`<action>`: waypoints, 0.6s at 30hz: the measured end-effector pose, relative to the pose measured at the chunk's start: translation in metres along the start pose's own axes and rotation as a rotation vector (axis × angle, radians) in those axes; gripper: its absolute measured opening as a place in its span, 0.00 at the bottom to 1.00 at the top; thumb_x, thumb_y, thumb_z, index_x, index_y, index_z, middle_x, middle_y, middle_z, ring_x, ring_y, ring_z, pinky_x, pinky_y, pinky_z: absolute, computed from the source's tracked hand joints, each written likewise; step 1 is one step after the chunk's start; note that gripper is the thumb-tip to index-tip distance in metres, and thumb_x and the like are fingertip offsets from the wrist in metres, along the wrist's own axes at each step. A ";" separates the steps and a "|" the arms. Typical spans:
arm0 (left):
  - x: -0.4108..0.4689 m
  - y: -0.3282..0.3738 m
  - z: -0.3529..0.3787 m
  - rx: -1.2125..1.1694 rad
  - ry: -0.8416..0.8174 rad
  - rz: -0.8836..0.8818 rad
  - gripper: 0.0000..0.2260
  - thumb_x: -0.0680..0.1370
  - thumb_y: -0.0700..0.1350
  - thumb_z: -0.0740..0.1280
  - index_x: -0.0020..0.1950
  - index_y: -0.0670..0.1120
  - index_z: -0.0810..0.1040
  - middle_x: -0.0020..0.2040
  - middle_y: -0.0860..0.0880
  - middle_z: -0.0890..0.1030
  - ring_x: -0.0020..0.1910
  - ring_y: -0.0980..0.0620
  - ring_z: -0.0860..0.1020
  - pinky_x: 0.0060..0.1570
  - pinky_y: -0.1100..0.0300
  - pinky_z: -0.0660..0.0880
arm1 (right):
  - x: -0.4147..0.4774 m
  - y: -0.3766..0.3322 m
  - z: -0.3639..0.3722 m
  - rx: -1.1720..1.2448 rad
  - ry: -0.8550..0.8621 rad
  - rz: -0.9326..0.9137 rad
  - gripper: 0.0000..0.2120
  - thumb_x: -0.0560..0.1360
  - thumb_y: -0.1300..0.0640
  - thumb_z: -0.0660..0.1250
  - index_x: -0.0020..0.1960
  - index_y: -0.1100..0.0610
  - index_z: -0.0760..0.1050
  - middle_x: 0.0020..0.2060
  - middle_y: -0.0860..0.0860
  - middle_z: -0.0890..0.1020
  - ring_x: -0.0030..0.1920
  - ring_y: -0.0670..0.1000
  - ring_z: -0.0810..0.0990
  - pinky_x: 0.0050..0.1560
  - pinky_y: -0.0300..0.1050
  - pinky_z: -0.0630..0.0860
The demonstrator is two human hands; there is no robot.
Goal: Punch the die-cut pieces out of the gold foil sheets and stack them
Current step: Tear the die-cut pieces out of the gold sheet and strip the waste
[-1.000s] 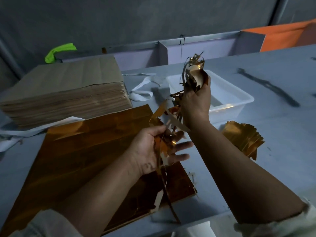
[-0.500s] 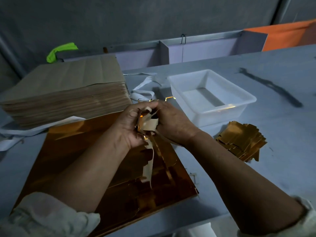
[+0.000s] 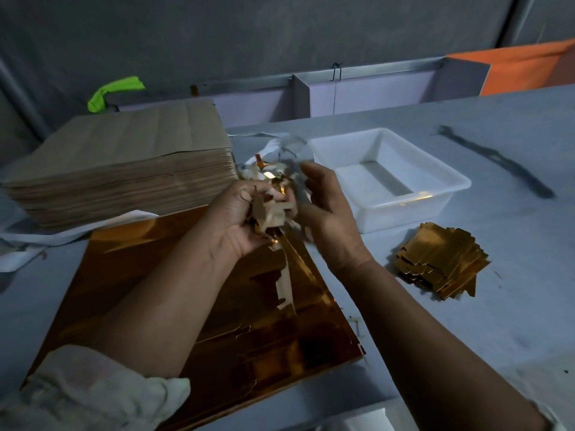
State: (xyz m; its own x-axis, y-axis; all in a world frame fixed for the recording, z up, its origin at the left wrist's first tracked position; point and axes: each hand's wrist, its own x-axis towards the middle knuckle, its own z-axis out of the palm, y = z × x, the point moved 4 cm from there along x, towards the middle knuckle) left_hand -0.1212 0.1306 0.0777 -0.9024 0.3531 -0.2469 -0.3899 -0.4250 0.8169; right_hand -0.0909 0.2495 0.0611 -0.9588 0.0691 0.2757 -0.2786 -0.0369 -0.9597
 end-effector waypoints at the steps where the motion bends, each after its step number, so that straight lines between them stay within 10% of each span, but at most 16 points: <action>1: 0.003 0.005 -0.005 -0.073 0.030 0.043 0.13 0.64 0.33 0.60 0.47 0.42 0.75 0.37 0.44 0.76 0.32 0.51 0.77 0.30 0.62 0.77 | 0.000 0.003 -0.003 0.104 0.000 0.059 0.32 0.63 0.51 0.67 0.67 0.49 0.68 0.62 0.49 0.75 0.62 0.48 0.76 0.57 0.49 0.78; 5: 0.008 0.019 -0.023 -0.269 0.144 0.137 0.09 0.68 0.38 0.62 0.46 0.40 0.77 0.37 0.46 0.77 0.30 0.52 0.75 0.26 0.64 0.74 | -0.008 0.014 0.009 0.092 -0.400 0.290 0.38 0.68 0.44 0.69 0.75 0.51 0.63 0.66 0.48 0.76 0.64 0.49 0.77 0.59 0.49 0.76; 8: 0.006 0.023 -0.021 -0.219 0.193 0.180 0.09 0.70 0.39 0.63 0.35 0.41 0.81 0.32 0.46 0.78 0.25 0.52 0.76 0.24 0.66 0.72 | -0.019 0.023 0.024 -0.029 -0.533 0.397 0.36 0.72 0.53 0.75 0.75 0.46 0.61 0.53 0.43 0.81 0.47 0.38 0.84 0.40 0.30 0.78; 12: 0.001 0.020 -0.016 -0.026 0.224 0.214 0.09 0.69 0.33 0.60 0.41 0.42 0.78 0.31 0.48 0.78 0.25 0.52 0.77 0.25 0.64 0.74 | -0.013 0.024 0.025 0.132 -0.364 0.623 0.09 0.78 0.66 0.65 0.57 0.59 0.74 0.45 0.57 0.84 0.39 0.51 0.85 0.35 0.43 0.82; 18: -0.002 0.002 -0.010 0.652 0.156 0.318 0.15 0.75 0.34 0.65 0.60 0.46 0.75 0.50 0.43 0.81 0.46 0.46 0.80 0.40 0.54 0.79 | 0.008 0.017 0.015 0.344 -0.018 0.710 0.11 0.82 0.61 0.59 0.60 0.63 0.76 0.51 0.62 0.83 0.42 0.57 0.82 0.45 0.52 0.82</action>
State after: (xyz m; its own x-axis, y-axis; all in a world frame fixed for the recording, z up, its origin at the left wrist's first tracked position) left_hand -0.1214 0.1211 0.0746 -0.9881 0.1525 0.0216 0.0389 0.1112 0.9930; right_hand -0.1041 0.2341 0.0475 -0.9139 -0.1025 -0.3928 0.4014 -0.3730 -0.8366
